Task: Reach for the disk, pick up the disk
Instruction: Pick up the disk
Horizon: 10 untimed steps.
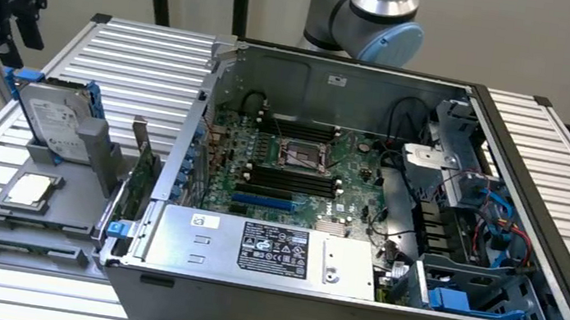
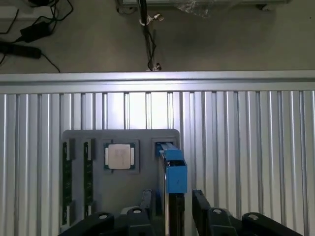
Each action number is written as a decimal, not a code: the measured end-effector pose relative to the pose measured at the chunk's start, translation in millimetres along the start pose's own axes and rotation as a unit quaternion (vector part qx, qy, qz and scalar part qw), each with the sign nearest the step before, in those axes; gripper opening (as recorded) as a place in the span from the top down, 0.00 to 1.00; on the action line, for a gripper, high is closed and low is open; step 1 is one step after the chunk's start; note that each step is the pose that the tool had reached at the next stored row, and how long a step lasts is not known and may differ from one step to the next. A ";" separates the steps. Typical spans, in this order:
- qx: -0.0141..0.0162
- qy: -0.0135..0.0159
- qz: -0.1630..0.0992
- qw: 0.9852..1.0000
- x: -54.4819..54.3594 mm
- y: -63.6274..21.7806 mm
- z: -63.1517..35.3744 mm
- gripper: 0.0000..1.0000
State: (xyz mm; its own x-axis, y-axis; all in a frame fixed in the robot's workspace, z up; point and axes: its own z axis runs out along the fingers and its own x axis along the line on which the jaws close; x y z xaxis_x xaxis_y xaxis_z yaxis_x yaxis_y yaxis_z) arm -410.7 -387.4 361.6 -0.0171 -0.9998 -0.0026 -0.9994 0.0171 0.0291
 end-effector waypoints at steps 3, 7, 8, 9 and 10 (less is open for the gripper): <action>0.002 0.000 -0.002 1.000 -2.1 0.0 3.7 0.40; 0.002 0.000 -0.003 1.000 -2.3 0.0 11.0 0.40; 0.002 0.000 -0.003 1.000 -2.2 0.2 12.8 0.40; 0.002 0.000 -0.003 1.000 -2.2 0.4 14.6 0.40; 0.002 0.000 -0.004 1.000 -2.2 0.6 16.4 0.40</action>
State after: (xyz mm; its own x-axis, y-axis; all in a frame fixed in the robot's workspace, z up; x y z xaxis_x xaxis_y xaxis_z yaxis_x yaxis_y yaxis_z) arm -411.7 -385.2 345.3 -0.0098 -0.9999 -0.0027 -0.9997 0.0098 0.0244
